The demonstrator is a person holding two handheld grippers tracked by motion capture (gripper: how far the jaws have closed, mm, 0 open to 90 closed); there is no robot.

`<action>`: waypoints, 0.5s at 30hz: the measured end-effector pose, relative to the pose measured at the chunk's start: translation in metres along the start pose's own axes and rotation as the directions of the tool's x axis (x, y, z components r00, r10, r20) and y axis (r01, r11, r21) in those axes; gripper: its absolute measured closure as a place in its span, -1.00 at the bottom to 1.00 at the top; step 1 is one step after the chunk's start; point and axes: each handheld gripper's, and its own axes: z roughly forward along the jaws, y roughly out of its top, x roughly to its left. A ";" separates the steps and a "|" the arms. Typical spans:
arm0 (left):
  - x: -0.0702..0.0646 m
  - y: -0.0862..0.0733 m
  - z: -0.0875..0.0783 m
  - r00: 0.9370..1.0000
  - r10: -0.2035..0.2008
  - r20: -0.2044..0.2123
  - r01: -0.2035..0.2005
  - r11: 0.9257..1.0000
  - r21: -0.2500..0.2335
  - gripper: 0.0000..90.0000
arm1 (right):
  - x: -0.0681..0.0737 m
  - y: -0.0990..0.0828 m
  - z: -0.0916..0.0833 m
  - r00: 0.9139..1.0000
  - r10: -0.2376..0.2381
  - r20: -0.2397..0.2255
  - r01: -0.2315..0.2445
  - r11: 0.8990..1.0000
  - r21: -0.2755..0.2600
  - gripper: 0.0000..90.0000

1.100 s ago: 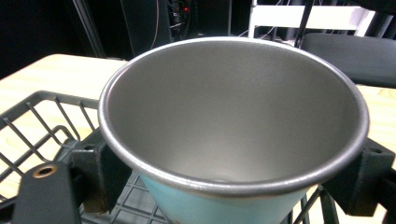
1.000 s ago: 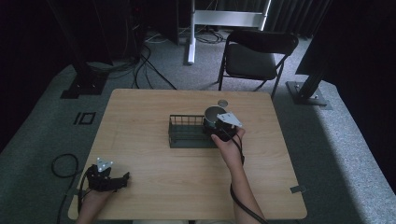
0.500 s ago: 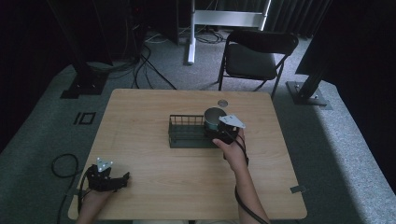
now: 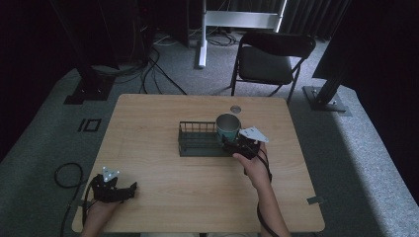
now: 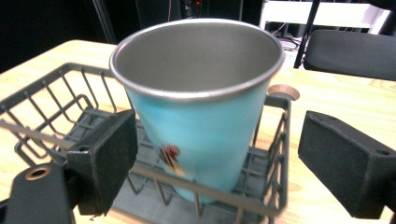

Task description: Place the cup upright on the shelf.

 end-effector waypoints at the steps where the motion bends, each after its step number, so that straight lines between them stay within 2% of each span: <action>1: 0.000 0.000 0.000 1.000 0.000 0.000 0.000 1.000 0.000 -0.97 | -0.001 -0.001 -0.002 1.000 -0.005 0.003 0.005 1.000 -0.002 -0.74; 15: 0.000 0.000 0.000 1.000 -0.002 -0.001 0.002 1.000 -0.001 -0.97 | -0.011 -0.024 -0.025 0.999 -0.024 -0.042 0.025 1.000 0.005 -0.74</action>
